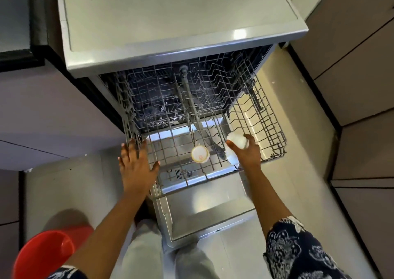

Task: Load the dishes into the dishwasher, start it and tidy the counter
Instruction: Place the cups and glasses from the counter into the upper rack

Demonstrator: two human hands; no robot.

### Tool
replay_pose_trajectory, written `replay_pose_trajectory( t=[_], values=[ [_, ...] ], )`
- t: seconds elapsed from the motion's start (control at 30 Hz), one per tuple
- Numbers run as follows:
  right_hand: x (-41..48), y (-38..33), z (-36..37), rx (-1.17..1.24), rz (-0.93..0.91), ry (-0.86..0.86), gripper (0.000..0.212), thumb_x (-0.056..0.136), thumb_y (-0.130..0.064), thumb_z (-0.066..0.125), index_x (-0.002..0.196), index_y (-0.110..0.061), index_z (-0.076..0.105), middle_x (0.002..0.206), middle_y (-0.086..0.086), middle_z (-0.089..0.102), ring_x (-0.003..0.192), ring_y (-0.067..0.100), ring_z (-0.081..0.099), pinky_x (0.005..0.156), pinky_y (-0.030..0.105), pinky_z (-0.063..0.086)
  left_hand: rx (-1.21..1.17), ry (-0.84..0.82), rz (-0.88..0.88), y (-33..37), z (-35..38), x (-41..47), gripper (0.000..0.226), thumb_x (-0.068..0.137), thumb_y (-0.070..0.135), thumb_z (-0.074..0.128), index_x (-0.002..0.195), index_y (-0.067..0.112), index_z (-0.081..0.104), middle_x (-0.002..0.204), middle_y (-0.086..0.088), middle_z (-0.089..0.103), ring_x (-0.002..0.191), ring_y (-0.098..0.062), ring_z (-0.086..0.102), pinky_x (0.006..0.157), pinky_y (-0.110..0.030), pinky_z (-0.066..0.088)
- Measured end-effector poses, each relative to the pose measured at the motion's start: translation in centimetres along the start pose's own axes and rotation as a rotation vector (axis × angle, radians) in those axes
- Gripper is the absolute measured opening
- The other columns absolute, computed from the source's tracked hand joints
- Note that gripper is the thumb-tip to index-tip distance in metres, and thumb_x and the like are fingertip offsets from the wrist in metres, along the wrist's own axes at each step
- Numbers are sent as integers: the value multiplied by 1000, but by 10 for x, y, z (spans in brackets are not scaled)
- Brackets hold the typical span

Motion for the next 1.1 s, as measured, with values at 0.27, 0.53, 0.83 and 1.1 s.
replay_pose_trajectory(
  t=[0.27,0.53,0.83,1.1],
  values=[
    [18,-2,45,-510,-248,-69,82,64,-50,78,131,-21,40,131,17,41,120,38,40,93,43,42,47,29,56,-10,17,-2,90,86,43,61,152,13,8,159,-14,-1,145,-33,-8,117,-48,6],
    [19,9,66,-646,-292,-166,83,70,-40,78,137,-20,34,136,18,33,125,41,36,97,49,43,5,89,85,-12,21,-3,94,86,34,62,151,8,-1,159,-14,-4,146,-29,-9,118,-47,7],
    [17,15,77,-896,-316,-255,104,71,-47,75,148,-21,9,151,19,12,135,43,23,103,53,37,52,111,101,-13,23,0,91,87,37,59,152,9,1,159,-14,0,146,-28,-11,118,-47,2],
    [-44,-40,57,-922,-500,-202,82,87,-39,59,149,-20,9,158,13,3,145,33,6,112,54,23,-81,-123,64,-3,-6,-6,79,90,36,58,152,17,12,159,-12,-6,145,-28,-15,117,-48,-1]
  ],
)
Point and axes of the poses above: each hand's wrist, its own x-axis towards the middle knuckle, its own z-axis out of the palm, y = z × x, the point moved 8 cm from there along x, towards the middle knuckle
